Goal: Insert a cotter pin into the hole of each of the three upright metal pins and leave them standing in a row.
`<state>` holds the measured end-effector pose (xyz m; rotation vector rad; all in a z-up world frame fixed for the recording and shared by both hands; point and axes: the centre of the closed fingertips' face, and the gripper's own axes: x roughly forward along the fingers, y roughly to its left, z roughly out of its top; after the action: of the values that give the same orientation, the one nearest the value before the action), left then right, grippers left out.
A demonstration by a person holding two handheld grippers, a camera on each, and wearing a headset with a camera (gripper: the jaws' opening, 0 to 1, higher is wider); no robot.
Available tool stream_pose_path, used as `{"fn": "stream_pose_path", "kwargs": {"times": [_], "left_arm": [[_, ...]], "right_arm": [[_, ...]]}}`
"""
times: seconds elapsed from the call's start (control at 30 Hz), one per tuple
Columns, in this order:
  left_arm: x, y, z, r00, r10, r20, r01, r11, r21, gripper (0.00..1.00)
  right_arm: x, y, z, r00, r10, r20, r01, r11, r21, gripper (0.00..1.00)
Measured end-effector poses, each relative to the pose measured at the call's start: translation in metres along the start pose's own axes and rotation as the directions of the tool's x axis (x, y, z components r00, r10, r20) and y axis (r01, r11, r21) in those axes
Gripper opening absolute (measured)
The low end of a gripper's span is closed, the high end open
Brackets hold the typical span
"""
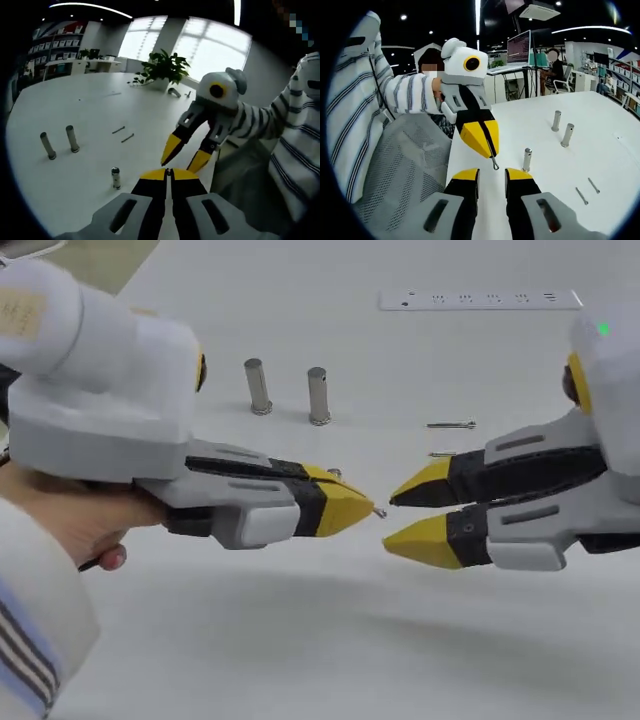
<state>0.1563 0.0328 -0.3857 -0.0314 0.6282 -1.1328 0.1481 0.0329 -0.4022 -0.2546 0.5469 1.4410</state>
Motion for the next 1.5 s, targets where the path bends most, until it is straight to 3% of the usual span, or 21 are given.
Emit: {"fn": "stream_pose_path", "kwargs": {"times": [0.23,0.37,0.8,1.5], "left_arm": [[0.003,-0.013,0.002,0.9992,-0.039,-0.01,0.04,0.996,0.081,0.0],[0.003,-0.019,0.001,0.9983,-0.052,-0.026,0.055,0.99,0.132,0.0],[0.004,-0.021,0.002,0.9972,-0.066,-0.035,0.072,0.981,0.182,0.0],[0.007,-0.009,-0.011,0.995,-0.05,-0.086,0.067,0.976,0.206,0.0]], "right_arm": [[0.002,-0.004,-0.004,0.9997,0.009,0.025,-0.011,0.996,0.086,0.1],[0.0,-0.004,-0.001,0.9976,0.034,0.061,-0.042,0.989,0.139,0.07],[0.0,0.005,-0.002,0.9951,0.071,0.07,-0.082,0.981,0.175,0.0],[0.0,0.004,-0.003,0.9987,0.05,0.007,-0.05,0.997,0.063,0.0]]}}
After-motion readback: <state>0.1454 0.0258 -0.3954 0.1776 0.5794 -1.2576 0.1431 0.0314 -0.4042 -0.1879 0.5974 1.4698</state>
